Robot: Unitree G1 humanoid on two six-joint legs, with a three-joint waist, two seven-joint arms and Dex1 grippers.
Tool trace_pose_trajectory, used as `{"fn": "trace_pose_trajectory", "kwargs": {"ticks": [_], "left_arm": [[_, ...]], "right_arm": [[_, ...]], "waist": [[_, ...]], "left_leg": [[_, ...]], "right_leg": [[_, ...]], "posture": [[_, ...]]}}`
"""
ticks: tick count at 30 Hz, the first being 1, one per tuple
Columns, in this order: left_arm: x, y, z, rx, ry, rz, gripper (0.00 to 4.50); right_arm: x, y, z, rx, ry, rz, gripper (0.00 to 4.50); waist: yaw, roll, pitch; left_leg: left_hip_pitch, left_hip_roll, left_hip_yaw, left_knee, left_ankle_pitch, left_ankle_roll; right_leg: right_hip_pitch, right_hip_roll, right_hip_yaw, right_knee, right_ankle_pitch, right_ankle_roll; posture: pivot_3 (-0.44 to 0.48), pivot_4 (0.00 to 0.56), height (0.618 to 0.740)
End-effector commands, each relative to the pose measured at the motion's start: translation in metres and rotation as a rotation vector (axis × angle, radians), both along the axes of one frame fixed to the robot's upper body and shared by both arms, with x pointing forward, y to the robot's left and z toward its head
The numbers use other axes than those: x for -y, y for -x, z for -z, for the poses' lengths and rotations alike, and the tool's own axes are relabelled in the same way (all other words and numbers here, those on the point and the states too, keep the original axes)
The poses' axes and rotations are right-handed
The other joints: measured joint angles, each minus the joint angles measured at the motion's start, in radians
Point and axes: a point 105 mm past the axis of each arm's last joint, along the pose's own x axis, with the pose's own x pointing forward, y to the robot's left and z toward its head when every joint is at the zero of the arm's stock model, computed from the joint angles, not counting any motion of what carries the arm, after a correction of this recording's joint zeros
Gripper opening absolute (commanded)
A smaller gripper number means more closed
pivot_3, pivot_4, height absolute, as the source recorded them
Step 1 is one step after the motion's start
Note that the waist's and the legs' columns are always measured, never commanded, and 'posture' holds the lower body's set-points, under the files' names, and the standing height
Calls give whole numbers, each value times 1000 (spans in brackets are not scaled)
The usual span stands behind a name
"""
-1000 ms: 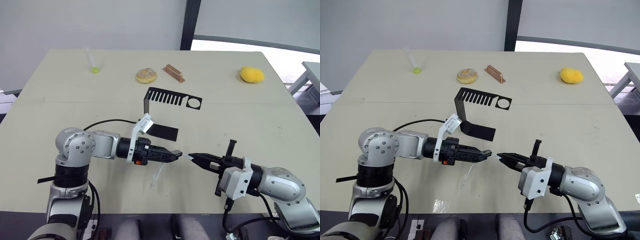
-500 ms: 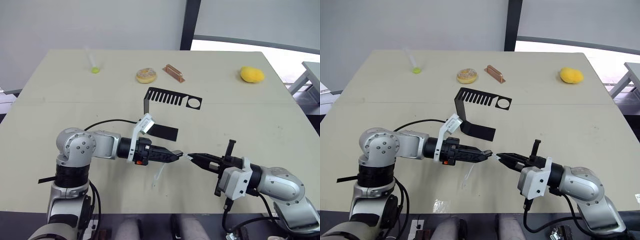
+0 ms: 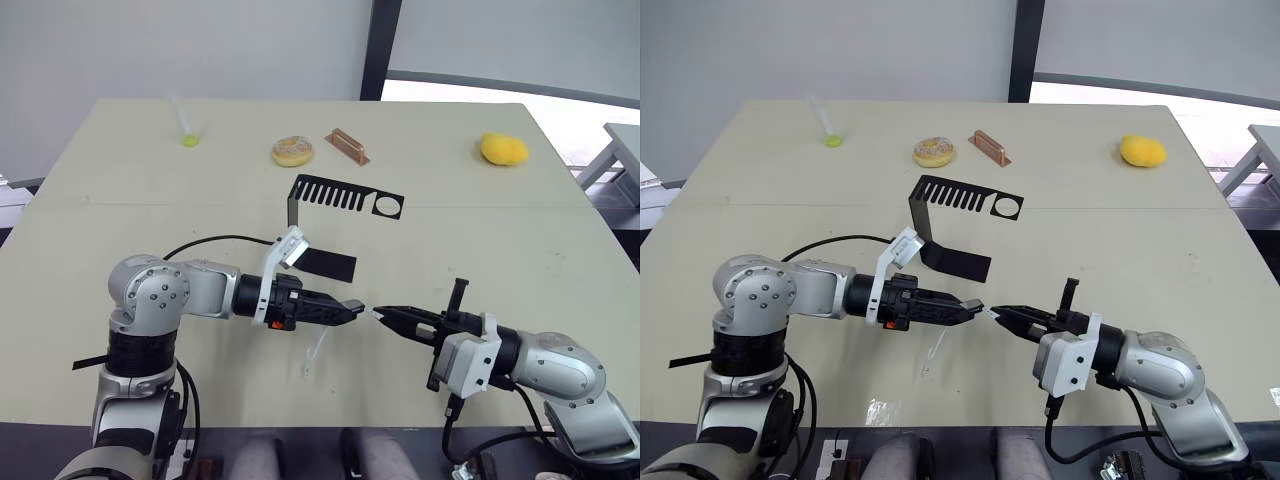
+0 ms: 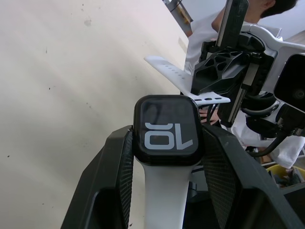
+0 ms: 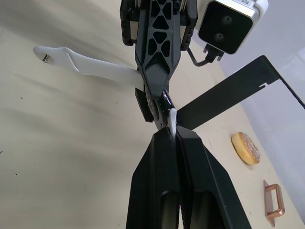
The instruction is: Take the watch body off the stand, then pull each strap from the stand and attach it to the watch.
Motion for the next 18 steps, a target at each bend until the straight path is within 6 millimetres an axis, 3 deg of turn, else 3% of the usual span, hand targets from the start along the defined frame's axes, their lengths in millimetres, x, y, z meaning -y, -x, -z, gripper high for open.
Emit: {"fn": "trace_pose_trajectory", "kwargs": {"ticks": [1, 18], "left_arm": [[8, 8, -4, 30, 10, 52, 1588], [10, 10, -4, 30, 6, 67, 1588]], "right_arm": [[-7, 3, -9, 42, -40, -24, 0], [-11, 2, -5, 34, -35, -28, 0]], "waist": [[0, 0, 0], [0, 0, 0]], "left_leg": [[0, 0, 0, 0, 0, 0], [0, 0, 0, 0, 0, 0]], "right_leg": [[0, 0, 0, 0, 0, 0], [0, 0, 0, 0, 0, 0]], "posture": [[0, 150, 740], [0, 150, 740]]}}
